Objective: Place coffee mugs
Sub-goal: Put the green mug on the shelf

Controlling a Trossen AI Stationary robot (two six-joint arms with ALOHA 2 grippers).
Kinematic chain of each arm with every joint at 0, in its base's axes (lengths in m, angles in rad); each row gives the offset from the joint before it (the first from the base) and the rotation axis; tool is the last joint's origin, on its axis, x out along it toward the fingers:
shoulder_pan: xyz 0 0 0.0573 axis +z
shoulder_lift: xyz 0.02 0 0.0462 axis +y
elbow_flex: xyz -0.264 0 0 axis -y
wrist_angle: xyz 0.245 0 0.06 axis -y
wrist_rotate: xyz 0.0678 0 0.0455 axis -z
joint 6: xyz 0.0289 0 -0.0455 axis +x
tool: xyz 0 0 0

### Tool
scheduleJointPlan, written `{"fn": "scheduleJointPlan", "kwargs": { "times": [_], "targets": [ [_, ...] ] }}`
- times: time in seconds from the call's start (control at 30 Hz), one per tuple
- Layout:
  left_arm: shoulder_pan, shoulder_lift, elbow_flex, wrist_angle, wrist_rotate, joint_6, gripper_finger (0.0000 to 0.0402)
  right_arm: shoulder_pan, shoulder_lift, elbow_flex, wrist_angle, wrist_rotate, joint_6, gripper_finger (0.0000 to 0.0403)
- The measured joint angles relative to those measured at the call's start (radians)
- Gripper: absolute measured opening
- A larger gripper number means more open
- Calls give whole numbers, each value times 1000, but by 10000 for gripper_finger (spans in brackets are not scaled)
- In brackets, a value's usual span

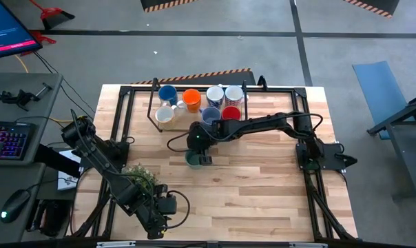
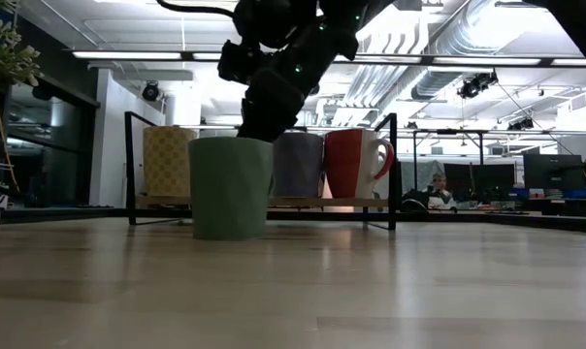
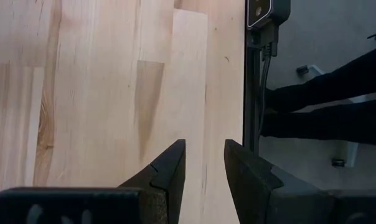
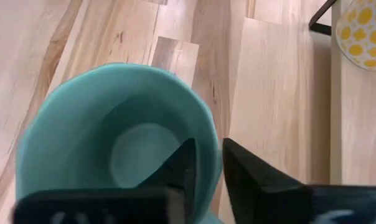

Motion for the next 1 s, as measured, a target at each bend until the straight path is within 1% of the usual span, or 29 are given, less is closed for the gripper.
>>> {"fn": "scheduleJointPlan", "kwargs": {
  "times": [0.1,0.17,0.27,0.37,0.53,0.63,0.73,1.0],
  "targets": [
    [0,0,0,0,0,0,101,-1,0,0,2,0,0,19],
    [0,0,0,0,0,0,101,-1,0,0,2,-1,2,7],
    [0,0,0,-1,0,0,101,-1,0,0,3,4,16,11],
    [0,0,0,-1,-5,0,101,0,0,0,21,29,22,5],
    [0,0,0,-1,-11,0,101,-1,0,0,85,38,29,2],
    [0,0,0,-1,-11,0,101,-4,0,0,93,39,30,1],
    [0,0,0,-1,-11,0,101,-10,1,-1,100,63,30,1],
    [0,-1,0,-1,-11,-1,101,-38,3,87,86,81,5,0]
  ]
}}
